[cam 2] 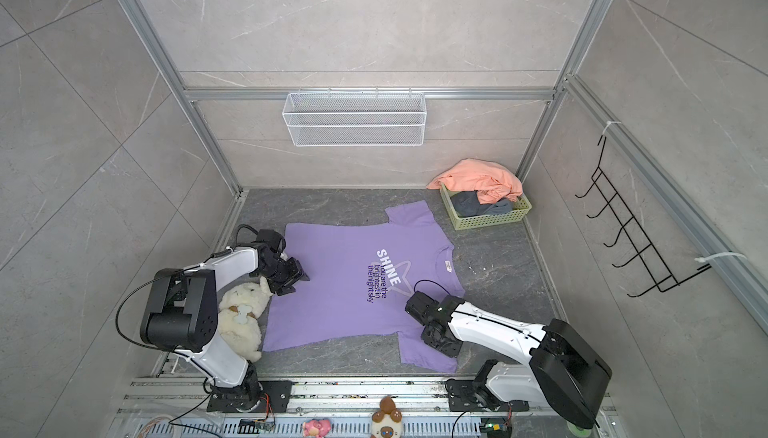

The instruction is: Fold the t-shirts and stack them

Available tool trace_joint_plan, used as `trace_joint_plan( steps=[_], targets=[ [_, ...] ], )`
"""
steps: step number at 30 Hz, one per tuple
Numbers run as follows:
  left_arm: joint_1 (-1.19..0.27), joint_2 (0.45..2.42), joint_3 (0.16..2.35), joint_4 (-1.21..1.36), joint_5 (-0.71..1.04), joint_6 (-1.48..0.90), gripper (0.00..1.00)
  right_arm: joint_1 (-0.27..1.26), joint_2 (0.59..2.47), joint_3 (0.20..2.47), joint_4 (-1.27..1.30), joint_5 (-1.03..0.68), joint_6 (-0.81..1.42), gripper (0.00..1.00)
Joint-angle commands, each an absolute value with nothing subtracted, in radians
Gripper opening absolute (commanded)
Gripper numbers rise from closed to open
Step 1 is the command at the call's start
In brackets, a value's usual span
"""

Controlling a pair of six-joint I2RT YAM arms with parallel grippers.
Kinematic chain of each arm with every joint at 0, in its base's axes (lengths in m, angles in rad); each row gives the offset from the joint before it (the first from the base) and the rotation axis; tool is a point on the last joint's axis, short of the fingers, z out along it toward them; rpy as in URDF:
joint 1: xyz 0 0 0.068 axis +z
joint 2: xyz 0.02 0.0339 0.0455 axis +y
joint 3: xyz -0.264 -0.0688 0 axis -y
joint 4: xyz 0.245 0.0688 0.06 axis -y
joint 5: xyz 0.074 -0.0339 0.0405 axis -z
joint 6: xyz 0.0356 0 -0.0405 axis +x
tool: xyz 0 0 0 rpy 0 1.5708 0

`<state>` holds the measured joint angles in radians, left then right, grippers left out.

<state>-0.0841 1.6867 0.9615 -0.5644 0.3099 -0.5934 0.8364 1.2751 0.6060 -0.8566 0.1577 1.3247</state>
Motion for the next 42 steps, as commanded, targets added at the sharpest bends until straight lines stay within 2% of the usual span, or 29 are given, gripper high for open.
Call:
trace_joint_plan(
  steps=[1,6,10,13,15,18,21,25,31,39,42],
  targets=[
    [-0.072,1.7,0.949,-0.56,0.311,-0.531,0.6,0.861,1.285,0.701,-0.908,0.251,1.302,0.41],
    [-0.072,1.592,1.018,-0.576,0.396,-0.498,0.6,0.864,1.308,0.948,-0.912,0.369,1.11,0.48],
    [-0.072,1.586,1.157,-0.615,0.397,-0.467,0.61,0.835,1.41,1.192,-0.944,0.546,0.982,0.67],
    [-0.072,1.652,1.286,-0.656,0.336,-0.422,0.62,0.777,1.518,1.331,-0.888,0.627,0.854,0.76],
    [-0.071,1.707,1.359,-0.683,0.273,-0.41,0.63,0.709,1.574,1.386,-0.796,0.617,0.761,0.79],
    [-0.071,1.799,1.465,-0.683,0.202,-0.405,0.66,0.57,1.666,1.451,-0.622,0.481,0.681,0.81],
    [-0.068,1.9,1.564,-0.685,0.148,-0.403,0.67,0.471,1.764,1.519,-0.499,0.375,0.657,0.9],
    [-0.066,2.038,1.7,-0.691,0.065,-0.419,0.67,0.386,1.94,1.687,-0.44,0.27,0.631,0.89],
    [-0.062,2.182,1.854,-0.707,-0.044,-0.45,0.65,0.333,2.158,1.971,-0.487,0.184,0.572,0.88],
    [-0.049,2.284,1.912,-0.687,-0.081,-0.501,0.63,0.275,2.324,2.15,-0.492,0.093,0.556,0.85],
    [-0.044,2.313,1.926,-0.687,-0.096,-0.511,0.59,0.268,2.368,2.205,-0.498,0.067,0.543,0.83]
  ],
)
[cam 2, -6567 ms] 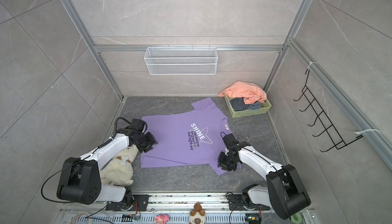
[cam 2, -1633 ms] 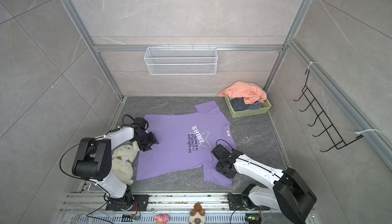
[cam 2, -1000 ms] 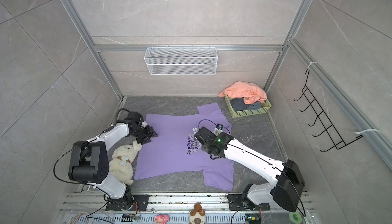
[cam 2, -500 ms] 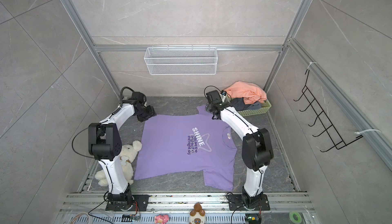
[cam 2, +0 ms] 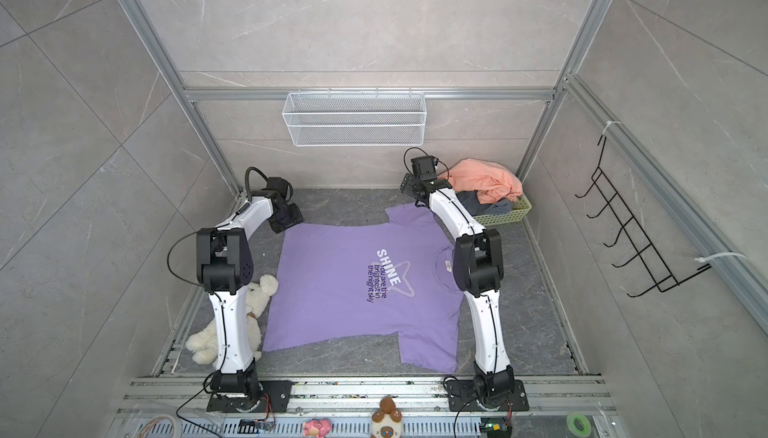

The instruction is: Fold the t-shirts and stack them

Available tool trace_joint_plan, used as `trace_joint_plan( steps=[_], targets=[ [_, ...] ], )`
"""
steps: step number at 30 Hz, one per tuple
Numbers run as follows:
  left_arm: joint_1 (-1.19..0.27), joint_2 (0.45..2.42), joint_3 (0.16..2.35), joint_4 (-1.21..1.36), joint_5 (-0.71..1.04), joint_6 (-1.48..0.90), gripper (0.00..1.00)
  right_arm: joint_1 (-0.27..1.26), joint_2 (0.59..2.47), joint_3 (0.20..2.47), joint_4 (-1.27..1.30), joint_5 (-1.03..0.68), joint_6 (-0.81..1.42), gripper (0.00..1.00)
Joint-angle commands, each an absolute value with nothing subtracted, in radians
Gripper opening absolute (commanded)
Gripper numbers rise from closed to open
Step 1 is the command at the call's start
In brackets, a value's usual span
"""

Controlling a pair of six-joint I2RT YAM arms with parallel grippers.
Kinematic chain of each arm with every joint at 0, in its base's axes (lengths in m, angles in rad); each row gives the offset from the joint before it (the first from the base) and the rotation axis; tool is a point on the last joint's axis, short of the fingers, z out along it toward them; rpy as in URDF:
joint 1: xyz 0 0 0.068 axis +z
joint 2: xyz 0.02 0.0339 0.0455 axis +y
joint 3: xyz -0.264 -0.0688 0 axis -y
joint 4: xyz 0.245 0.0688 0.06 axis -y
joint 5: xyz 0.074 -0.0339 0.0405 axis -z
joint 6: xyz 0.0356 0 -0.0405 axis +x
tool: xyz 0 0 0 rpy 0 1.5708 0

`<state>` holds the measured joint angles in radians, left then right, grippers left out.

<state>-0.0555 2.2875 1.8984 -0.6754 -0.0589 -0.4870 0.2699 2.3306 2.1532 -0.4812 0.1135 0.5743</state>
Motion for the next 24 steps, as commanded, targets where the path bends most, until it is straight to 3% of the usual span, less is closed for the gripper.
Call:
trace_joint_plan(
  steps=[1,13,20,24],
  targets=[
    [-0.044,2.318,1.93,-0.69,-0.116,-0.507,0.58,0.268,2.382,2.222,-0.503,0.061,0.543,0.82],
    [-0.041,2.419,2.007,-0.673,-0.098,-0.457,0.56,0.267,2.483,2.321,-0.555,0.084,0.56,0.8],
    [-0.041,2.406,1.962,-0.643,-0.051,-0.499,0.23,0.262,2.598,2.473,-0.654,0.124,0.589,0.79],
    [-0.041,2.38,1.929,-0.633,-0.058,-0.504,0.14,0.259,2.687,2.635,-0.773,0.156,0.614,0.78]
  ],
)
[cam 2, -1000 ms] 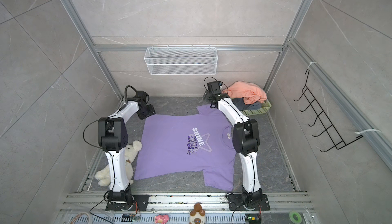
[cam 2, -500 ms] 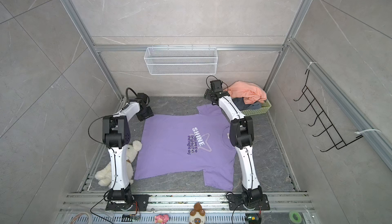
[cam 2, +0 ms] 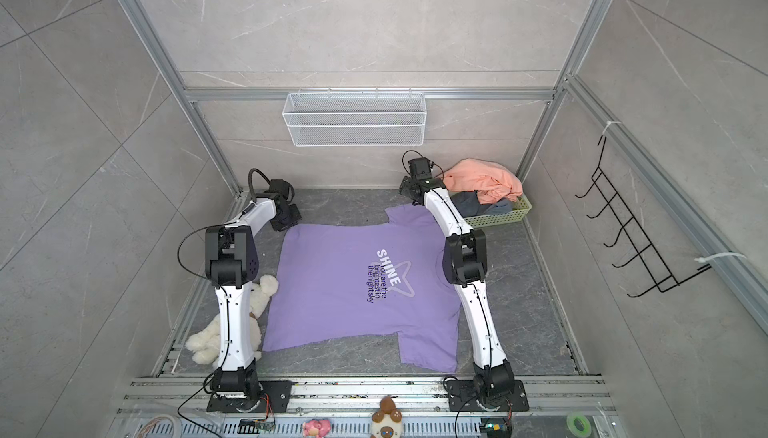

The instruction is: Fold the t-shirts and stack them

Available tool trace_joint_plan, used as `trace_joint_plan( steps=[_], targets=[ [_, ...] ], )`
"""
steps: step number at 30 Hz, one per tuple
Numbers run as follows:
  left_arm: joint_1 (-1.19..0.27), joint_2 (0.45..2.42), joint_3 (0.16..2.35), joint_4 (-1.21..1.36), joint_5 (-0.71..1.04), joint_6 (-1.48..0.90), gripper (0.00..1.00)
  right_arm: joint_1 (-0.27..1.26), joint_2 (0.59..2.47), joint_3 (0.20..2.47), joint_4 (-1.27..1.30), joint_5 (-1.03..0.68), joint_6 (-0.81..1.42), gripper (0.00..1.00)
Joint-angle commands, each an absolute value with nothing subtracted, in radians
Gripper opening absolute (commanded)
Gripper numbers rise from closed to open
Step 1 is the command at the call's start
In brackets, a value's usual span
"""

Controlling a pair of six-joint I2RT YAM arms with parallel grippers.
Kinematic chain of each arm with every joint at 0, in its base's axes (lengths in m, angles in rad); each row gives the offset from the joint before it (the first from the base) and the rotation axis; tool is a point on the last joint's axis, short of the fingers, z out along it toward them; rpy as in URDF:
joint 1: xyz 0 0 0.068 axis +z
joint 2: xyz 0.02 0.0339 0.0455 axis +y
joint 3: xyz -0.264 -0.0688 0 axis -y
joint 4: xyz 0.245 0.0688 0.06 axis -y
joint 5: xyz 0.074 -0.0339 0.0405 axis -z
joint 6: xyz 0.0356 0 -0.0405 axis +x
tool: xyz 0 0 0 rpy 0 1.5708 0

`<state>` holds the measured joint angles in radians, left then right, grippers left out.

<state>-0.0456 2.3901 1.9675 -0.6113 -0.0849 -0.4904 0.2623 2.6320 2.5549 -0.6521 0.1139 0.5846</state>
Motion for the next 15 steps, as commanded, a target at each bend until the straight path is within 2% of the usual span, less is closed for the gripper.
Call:
trace_joint_plan(
  steps=[1,6,15],
  targets=[
    [-0.041,2.375,1.923,-0.631,-0.06,-0.504,0.13,0.257,2.705,2.667,-0.8,0.172,0.624,0.78],
    [-0.041,2.354,1.898,-0.612,-0.052,-0.517,0.08,0.232,2.765,2.714,-0.856,0.154,0.675,0.75],
    [-0.041,2.345,1.875,-0.621,-0.024,-0.519,0.06,0.229,2.799,2.697,-0.768,0.198,0.561,0.68]
  ],
)
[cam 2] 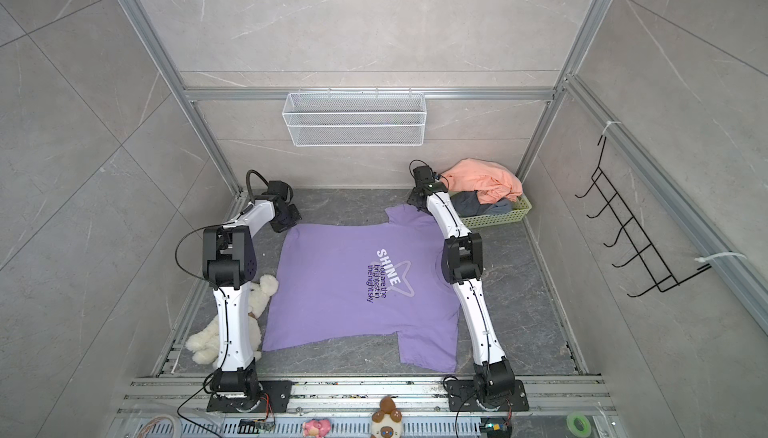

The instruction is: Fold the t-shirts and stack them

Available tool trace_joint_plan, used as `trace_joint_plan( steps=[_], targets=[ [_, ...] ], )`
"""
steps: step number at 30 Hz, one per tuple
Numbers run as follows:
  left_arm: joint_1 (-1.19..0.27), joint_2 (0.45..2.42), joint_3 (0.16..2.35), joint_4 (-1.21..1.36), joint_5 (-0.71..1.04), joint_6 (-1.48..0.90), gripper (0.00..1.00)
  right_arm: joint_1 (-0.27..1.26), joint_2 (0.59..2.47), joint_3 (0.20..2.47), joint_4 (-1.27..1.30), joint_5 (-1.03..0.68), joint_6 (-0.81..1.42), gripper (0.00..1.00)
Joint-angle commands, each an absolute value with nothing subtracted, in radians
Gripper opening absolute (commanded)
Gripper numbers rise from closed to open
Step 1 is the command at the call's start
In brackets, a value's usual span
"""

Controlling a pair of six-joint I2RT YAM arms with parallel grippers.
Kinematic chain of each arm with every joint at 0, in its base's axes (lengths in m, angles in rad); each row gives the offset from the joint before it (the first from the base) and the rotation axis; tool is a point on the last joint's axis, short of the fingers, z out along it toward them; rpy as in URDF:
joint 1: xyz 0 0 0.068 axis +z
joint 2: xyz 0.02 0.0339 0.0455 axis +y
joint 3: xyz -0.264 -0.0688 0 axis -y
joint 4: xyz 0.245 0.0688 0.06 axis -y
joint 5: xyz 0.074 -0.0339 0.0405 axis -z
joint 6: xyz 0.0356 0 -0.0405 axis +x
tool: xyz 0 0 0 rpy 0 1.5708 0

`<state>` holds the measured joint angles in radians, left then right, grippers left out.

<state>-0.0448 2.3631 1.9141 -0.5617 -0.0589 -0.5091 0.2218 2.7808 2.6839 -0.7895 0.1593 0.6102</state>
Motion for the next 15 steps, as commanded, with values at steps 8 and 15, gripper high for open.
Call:
trace_joint_plan(
  steps=[8,15],
  targets=[
    [-0.041,2.302,1.802,-0.615,-0.002,-0.543,0.05,0.218,2.843,2.752,-0.747,0.252,0.491,0.7],
    [-0.041,2.293,1.786,-0.609,0.007,-0.564,0.05,0.202,2.855,2.769,-0.815,0.165,0.515,0.68]
  ],
)
